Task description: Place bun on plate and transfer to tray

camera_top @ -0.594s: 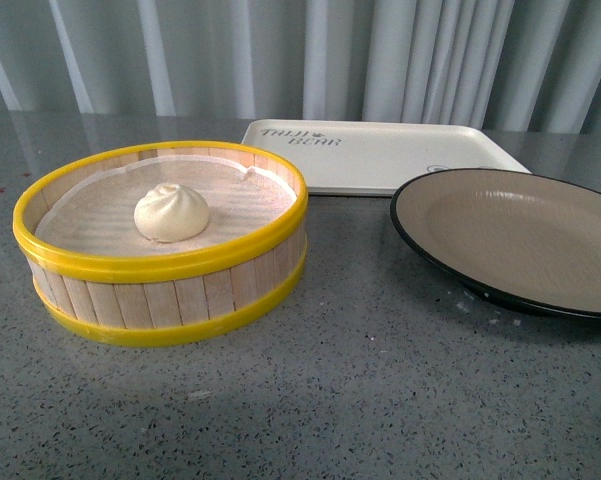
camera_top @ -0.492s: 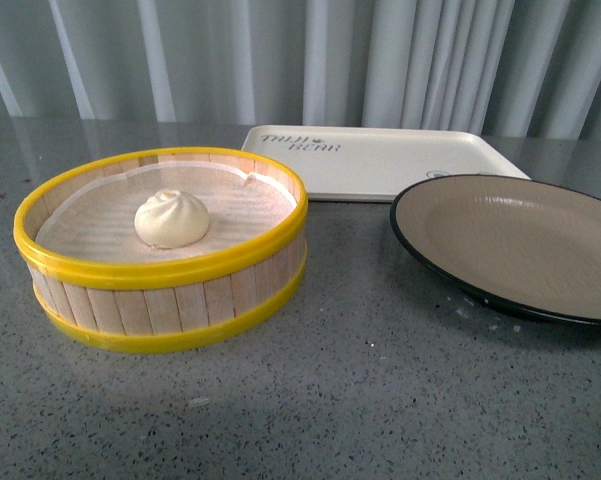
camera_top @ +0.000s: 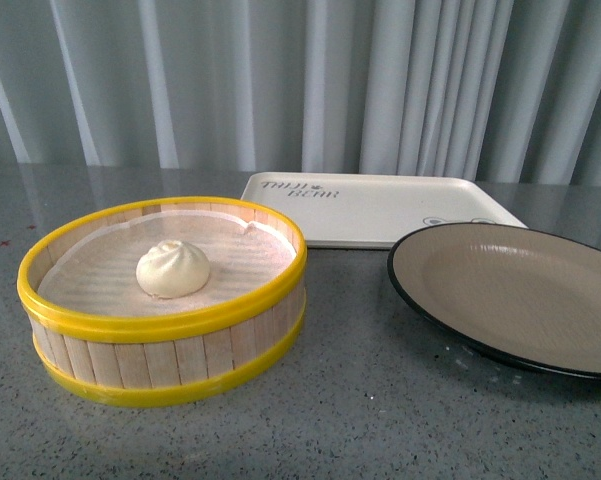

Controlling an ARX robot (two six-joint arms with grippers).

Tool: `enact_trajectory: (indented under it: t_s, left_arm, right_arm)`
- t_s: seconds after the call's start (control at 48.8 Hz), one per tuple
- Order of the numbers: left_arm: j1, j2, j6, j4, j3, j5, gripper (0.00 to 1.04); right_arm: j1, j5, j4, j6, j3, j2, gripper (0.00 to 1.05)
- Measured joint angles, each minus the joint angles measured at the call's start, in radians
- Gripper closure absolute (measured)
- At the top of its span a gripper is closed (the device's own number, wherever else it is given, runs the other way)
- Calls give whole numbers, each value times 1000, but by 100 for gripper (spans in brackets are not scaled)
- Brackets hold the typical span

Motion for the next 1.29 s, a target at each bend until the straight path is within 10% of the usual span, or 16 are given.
enact_trajectory:
  t_s: [0.389,0.533,0.86,1.291]
  left_arm:
    - [0,196,-198,-155,96,22,7]
    - [-18,529,-333,52,270,90,7]
    - [-175,1078,-133,37,746,156,7]
    - [-277,1533,-34,-179,1098,-2,7]
  right_arm:
    - [0,0,0,0,0,0,9]
    - [0,0,0,0,0,0,9]
    - [0,0,0,0,0,0,9]
    - [0,0,0,0,0,0,9]
